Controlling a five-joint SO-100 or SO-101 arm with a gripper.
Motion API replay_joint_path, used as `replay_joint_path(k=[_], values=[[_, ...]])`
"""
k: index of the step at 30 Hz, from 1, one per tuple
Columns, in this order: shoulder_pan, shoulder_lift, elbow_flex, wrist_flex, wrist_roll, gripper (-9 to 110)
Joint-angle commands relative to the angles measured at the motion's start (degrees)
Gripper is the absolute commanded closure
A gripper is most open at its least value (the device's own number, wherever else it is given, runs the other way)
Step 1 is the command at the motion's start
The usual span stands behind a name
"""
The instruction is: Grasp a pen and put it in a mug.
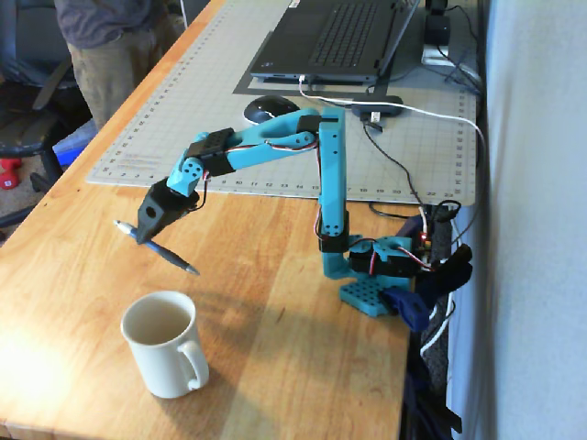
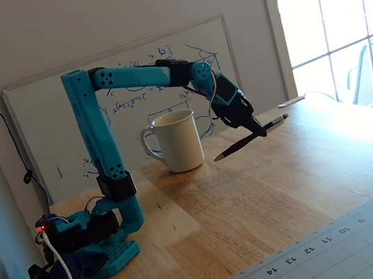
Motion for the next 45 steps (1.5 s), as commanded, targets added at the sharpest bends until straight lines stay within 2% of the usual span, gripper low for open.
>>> replay_joint_path(k=[1,5,10,15,22,34,45], values=[[-0.88,13.18,3.34,-14.85,-0.44,98],[-2.37,22.24,10.37,-30.15,-0.44,98],[-10.90,29.27,15.91,-40.52,-0.53,98],[-19.34,32.52,16.26,-40.78,-3.34,98],[-29.36,32.17,17.40,-40.78,-18.98,98],[-37.79,23.20,17.31,-40.78,-19.42,98],[-37.88,20.48,20.65,-40.78,-19.42,98]])
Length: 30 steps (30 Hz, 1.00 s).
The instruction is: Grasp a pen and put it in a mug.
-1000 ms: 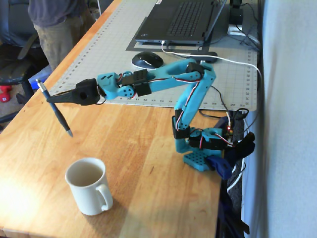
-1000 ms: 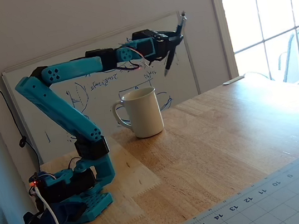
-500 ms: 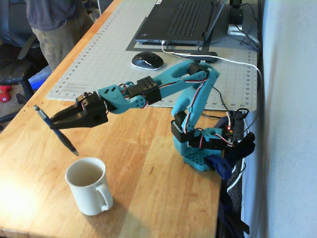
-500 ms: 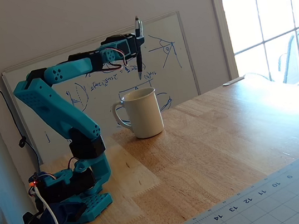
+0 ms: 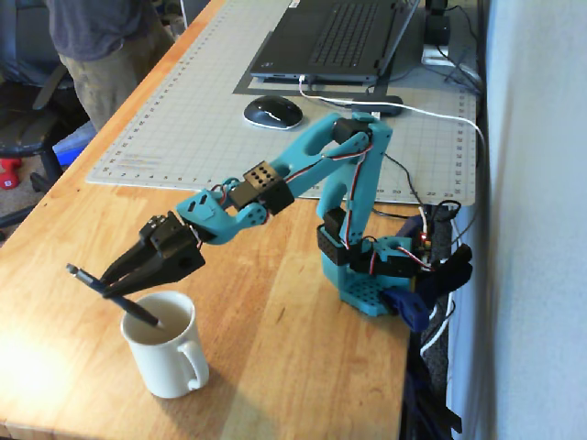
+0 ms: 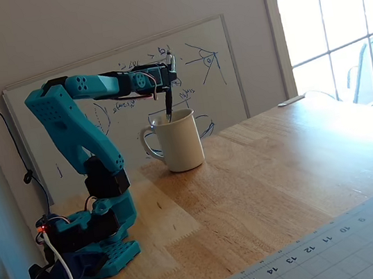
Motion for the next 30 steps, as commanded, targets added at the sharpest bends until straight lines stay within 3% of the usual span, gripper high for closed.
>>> replay_joint_path(k=[1,16,25,30], values=[[-0.18,1.85,0.97,-1.76,-1.05,98],[0.70,16.61,13.54,-1.76,-0.70,80],[4.13,29.97,20.92,-0.88,-1.41,81],[7.91,36.30,22.32,12.57,-9.40,92]])
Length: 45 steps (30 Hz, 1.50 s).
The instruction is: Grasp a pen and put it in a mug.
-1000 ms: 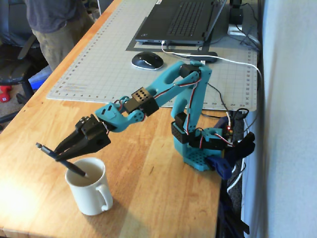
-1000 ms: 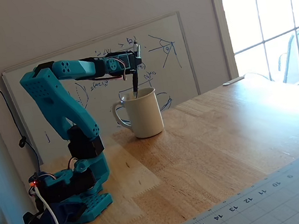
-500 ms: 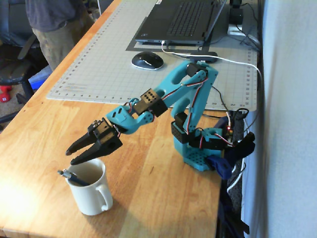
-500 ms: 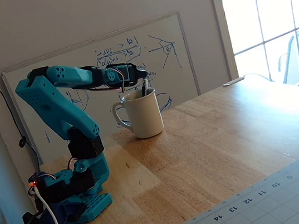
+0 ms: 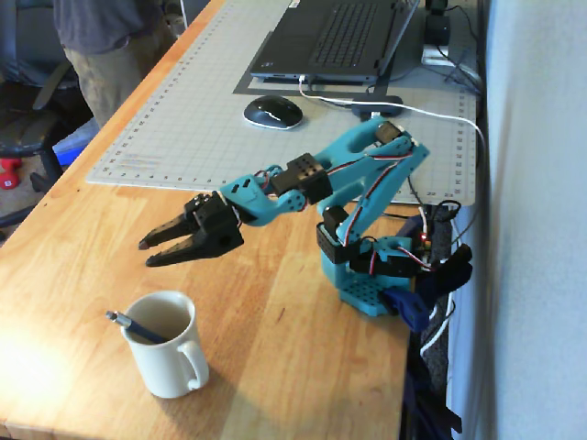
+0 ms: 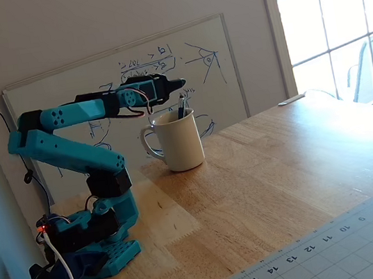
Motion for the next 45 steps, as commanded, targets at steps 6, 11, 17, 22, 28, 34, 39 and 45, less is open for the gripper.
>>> replay_joint_path(k=[6,11,17,22,28,34,39,45], values=[[7.38,13.45,-3.87,35.86,-32.96,98],[13.71,20.65,-3.43,59.41,-63.11,99],[26.19,27.69,-1.58,75.76,-90.26,99],[32.43,38.41,6.06,79.37,-94.39,99],[32.70,46.23,10.55,77.52,-94.57,99],[33.13,49.04,12.92,76.20,-94.66,99],[33.22,48.69,15.47,72.42,-94.66,99],[33.22,48.69,21.18,70.40,-94.39,99]])
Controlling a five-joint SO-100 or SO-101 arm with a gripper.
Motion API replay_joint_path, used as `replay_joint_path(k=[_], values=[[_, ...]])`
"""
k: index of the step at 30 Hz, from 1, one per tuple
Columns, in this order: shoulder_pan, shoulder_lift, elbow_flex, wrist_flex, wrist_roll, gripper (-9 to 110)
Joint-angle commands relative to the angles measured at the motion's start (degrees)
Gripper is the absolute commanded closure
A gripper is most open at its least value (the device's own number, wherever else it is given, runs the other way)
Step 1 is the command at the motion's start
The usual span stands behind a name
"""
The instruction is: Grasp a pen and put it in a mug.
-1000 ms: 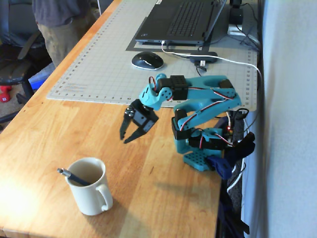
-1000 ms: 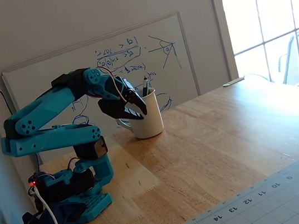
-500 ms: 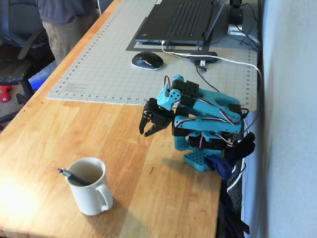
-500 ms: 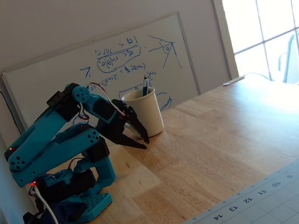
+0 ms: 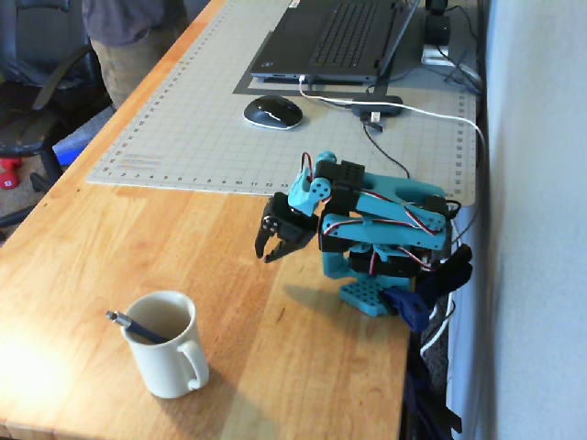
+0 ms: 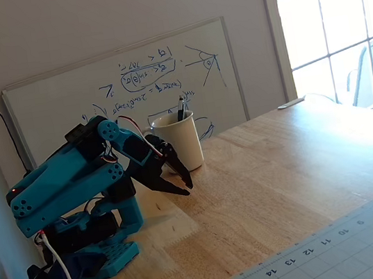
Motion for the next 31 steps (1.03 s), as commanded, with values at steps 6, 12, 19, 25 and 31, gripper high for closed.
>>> replay_joint_path(k=[6,12,19,25,31], values=[[0.44,1.49,0.97,-0.26,0.53,99],[0.18,1.32,0.97,-0.35,0.53,99],[0.18,1.41,0.97,-0.35,0.53,99],[0.18,1.41,0.97,-0.35,0.53,99],[0.09,1.41,0.97,-0.35,0.53,99]])
